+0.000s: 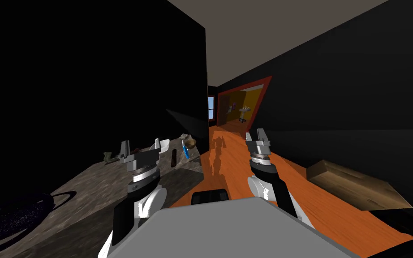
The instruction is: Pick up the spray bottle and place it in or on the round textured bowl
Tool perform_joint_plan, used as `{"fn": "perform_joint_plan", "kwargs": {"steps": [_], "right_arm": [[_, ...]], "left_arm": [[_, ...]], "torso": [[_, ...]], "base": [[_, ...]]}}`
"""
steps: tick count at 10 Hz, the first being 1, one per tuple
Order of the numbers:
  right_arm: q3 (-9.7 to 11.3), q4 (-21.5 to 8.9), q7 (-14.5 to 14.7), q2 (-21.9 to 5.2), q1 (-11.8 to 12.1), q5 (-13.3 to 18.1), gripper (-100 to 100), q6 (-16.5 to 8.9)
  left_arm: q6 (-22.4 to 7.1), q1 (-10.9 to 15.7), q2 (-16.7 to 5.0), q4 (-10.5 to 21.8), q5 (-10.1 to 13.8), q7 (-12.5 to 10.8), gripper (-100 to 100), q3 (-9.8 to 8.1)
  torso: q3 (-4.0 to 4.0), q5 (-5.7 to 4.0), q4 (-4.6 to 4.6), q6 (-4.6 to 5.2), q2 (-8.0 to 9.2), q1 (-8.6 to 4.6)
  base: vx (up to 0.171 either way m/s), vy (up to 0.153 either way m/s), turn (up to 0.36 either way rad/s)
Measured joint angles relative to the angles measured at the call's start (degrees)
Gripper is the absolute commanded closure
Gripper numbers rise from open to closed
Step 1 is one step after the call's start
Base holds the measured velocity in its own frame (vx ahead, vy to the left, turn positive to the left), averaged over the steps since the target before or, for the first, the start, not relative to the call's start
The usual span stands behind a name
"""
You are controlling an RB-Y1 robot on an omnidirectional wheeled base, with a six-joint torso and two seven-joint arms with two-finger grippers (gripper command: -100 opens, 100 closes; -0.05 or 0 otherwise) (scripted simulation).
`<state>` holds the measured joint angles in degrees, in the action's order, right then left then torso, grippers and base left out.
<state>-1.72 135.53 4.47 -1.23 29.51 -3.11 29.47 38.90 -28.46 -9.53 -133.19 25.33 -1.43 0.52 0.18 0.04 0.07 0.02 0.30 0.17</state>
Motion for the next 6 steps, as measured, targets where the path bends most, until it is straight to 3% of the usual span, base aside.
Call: {"fn": "perform_joint_plan", "kwargs": {"steps": [2, 3, 6], "right_arm": [[0.0, 0.0, 0.0, 0.0, 0.0, 0.0, 0, 0.0], [0.0, 0.0, 0.0, 0.0, 0.0, 0.0, 0, 0.0], [0.0, 0.0, 0.0, 0.0, 0.0, 0.0, 0, 0.0]], "left_arm": [[1.6, 0.0, -0.8, 0.3, 3.3, 0.5, -100, -0.17], [1.9, 0.0, -1.0, -0.1, 5.0, 0.8, -100, -0.32], [3.1, 0.5, -1.9, 0.4, 9.7, 1.2, -100, -1.1]], "torso": [[0.04, 0.0, 0.01, 0.0, 0.06, -0.02], [0.04, 0.0, 0.02, -0.03, 0.05, -0.03], [-0.02, 0.0, -0.01, -0.04, -0.05, -0.02]], "base": [[-0.095, 0.009, -0.219], [-0.045, 0.001, -0.014], [-0.082, 0.006, -0.261]]}}
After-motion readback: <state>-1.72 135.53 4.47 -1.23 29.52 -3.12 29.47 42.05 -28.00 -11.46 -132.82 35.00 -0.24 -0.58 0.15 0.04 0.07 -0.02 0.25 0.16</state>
